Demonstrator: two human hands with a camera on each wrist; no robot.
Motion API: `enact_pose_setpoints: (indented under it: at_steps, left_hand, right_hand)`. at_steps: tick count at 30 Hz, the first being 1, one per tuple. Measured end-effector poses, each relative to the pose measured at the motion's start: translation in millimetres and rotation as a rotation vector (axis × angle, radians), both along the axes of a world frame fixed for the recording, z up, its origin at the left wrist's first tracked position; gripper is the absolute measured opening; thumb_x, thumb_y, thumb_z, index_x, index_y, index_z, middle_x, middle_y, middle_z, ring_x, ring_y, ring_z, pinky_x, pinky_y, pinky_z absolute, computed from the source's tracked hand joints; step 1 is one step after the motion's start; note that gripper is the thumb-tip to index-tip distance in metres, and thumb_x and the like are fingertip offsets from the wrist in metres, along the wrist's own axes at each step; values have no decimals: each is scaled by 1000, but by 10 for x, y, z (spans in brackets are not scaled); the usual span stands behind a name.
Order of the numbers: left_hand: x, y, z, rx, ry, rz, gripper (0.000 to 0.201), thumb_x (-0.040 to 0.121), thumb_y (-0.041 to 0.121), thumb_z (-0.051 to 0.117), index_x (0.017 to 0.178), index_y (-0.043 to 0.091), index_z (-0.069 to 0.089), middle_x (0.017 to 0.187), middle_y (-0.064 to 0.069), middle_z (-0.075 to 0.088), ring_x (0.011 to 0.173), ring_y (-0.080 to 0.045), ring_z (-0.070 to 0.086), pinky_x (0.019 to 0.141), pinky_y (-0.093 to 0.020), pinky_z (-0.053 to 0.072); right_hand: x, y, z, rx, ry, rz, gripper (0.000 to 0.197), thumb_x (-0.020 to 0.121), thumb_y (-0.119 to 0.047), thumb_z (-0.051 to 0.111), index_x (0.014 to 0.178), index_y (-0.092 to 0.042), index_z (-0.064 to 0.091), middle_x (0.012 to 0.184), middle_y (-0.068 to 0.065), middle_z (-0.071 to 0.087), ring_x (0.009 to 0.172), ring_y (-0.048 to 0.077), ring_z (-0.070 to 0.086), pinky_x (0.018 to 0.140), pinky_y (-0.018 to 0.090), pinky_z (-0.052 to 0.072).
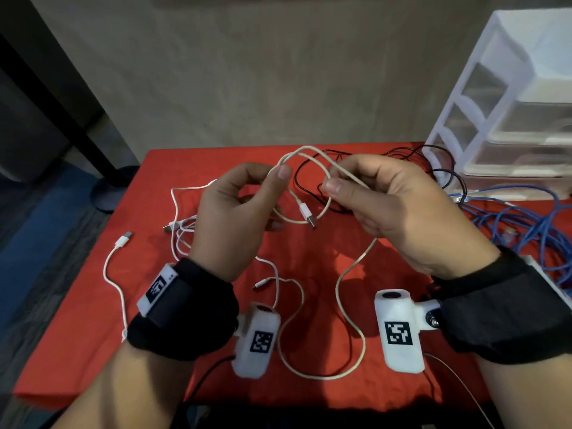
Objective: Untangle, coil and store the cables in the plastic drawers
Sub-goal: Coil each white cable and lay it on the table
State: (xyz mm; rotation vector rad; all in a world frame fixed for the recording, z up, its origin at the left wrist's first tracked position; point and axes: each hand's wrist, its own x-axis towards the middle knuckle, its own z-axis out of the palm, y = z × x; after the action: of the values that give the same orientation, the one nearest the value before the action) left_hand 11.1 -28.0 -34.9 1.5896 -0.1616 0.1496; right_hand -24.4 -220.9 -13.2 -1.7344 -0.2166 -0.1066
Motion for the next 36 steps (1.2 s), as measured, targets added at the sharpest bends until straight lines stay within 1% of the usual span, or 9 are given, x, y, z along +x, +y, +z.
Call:
enact_pose_setpoints:
  at_steps: [4, 8, 11, 16, 21, 25, 28, 32, 36]
  left_hand:
    - [55, 33, -108, 238, -238, 126, 20, 97, 30, 69, 88, 14, 64, 80, 2, 71, 58, -22, 70, 57, -42, 58]
    - [90, 76, -144, 620, -522, 267, 30, 96, 22, 66, 71, 9, 53, 71, -2, 55, 61, -17, 50, 59, -32, 42]
    - [121, 103, -157, 756, -513, 213, 26, 94, 18, 65, 73, 9, 52, 73, 0, 50, 64, -22, 48, 60, -44, 41]
    - [114, 143, -95, 836, -431, 212, 12, 93, 24, 62, 85, 15, 61, 76, 3, 65, 72, -21, 62, 65, -42, 49]
    - [63, 222, 37, 389, -230, -195, 17, 102, 15, 58, 98, 17, 74, 90, -2, 76, 83, -11, 69, 82, -30, 54]
    - [-56, 135, 212, -485, 217, -533, 27, 99, 26, 53, 81, 11, 68, 82, -6, 70, 86, -20, 72, 95, -41, 57]
    - [-61, 77, 283, -803, 397, -597, 32, 102, 29, 45, 75, 16, 53, 71, 3, 55, 69, -10, 63, 88, -36, 58]
    - [-24, 108, 264, -863, 501, -637, 30, 106, 27, 31, 81, 20, 45, 64, 11, 25, 47, -6, 22, 57, -21, 32]
    - [36, 227, 265, -827, 519, -692, 29, 103, 24, 27, 80, 20, 44, 62, 12, 23, 46, -6, 18, 55, -22, 26]
  right_hand:
    - [-5, -6, 36, -35, 17, -9, 8, 97, -20, 67, 92, -13, 70, 61, -7, 54, 49, 7, 41, 46, 16, 30]
    - [-44, 36, 37, -112, 25, 96, 10, 99, -21, 64, 93, -12, 66, 52, -4, 51, 46, 11, 42, 46, 18, 31]
    - [-48, 41, 23, -104, 29, 129, 10, 100, -17, 62, 94, -9, 64, 52, -7, 50, 46, 9, 40, 46, 20, 31]
    - [-84, 82, 64, -98, -27, 179, 8, 100, -12, 62, 94, -6, 63, 57, -8, 52, 47, 8, 40, 48, 19, 32]
    - [-24, -4, 107, 10, -26, 69, 11, 100, -13, 60, 94, -3, 61, 61, 15, 51, 44, 7, 38, 43, 17, 27]
    - [36, -125, 62, 18, 14, -7, 13, 102, -14, 56, 95, -3, 58, 50, -11, 44, 43, 6, 33, 42, 16, 24]
    - [52, -60, 0, 8, 12, 29, 13, 102, -15, 58, 90, -13, 61, 57, -4, 50, 46, 7, 30, 43, 20, 21]
    - [64, -6, -50, 35, 37, 79, 7, 100, -13, 61, 93, -13, 62, 64, 0, 53, 44, 0, 34, 42, 11, 25]
    - [78, -129, -43, 110, 63, 79, 19, 94, -31, 63, 95, -13, 69, 59, -6, 36, 47, 4, 22, 42, 19, 16]
